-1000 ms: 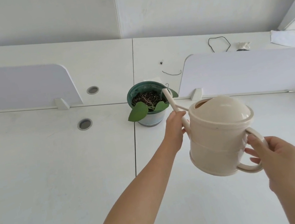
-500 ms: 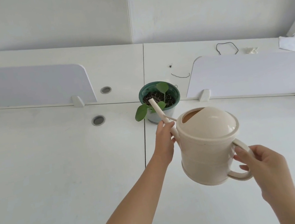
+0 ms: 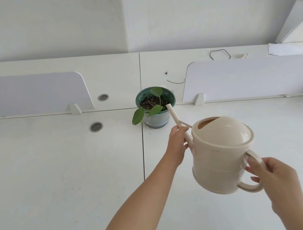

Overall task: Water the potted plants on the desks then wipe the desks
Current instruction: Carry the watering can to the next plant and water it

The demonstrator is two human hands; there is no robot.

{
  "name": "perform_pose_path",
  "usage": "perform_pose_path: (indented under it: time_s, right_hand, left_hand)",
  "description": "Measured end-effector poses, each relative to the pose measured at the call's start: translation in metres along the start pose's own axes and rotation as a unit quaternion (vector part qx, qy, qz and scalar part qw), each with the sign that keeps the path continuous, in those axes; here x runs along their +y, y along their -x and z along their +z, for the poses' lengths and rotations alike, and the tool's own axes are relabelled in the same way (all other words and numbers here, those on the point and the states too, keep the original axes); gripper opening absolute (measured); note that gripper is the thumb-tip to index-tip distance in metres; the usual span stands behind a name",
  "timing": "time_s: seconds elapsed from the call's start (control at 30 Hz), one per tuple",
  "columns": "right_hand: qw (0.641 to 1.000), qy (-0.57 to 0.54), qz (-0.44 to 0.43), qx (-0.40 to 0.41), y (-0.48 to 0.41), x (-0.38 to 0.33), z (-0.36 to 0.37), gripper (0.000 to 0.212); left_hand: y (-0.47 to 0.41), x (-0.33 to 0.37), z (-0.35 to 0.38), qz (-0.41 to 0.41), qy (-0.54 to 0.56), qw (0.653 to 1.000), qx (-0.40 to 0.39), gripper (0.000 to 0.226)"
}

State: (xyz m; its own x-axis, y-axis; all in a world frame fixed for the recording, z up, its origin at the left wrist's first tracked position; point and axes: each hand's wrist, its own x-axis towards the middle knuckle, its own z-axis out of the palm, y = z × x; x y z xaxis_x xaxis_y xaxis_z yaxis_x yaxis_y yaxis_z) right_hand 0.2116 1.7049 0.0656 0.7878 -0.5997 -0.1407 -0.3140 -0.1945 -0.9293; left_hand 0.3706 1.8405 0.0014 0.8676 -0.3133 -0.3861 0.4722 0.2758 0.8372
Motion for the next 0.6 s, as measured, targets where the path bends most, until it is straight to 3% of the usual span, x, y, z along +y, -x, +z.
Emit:
perform_pose_path:
  time_s: [0.3,0.6]
  right_hand:
    - [0.999,0.046,-0.013,0.001,-0.022,-0.029,0.007,0.024]
    - [0.997,0.071,-0.031,0.008,-0.041,-0.037,0.007,0.025]
  left_hand:
    - [-0.01,0.026,0.014,-0.034,0.012,0.999,-0.006,0.003]
    - [-0.019,0.031,0.019,-0.028,0.04,0.999,-0.001,0.012]
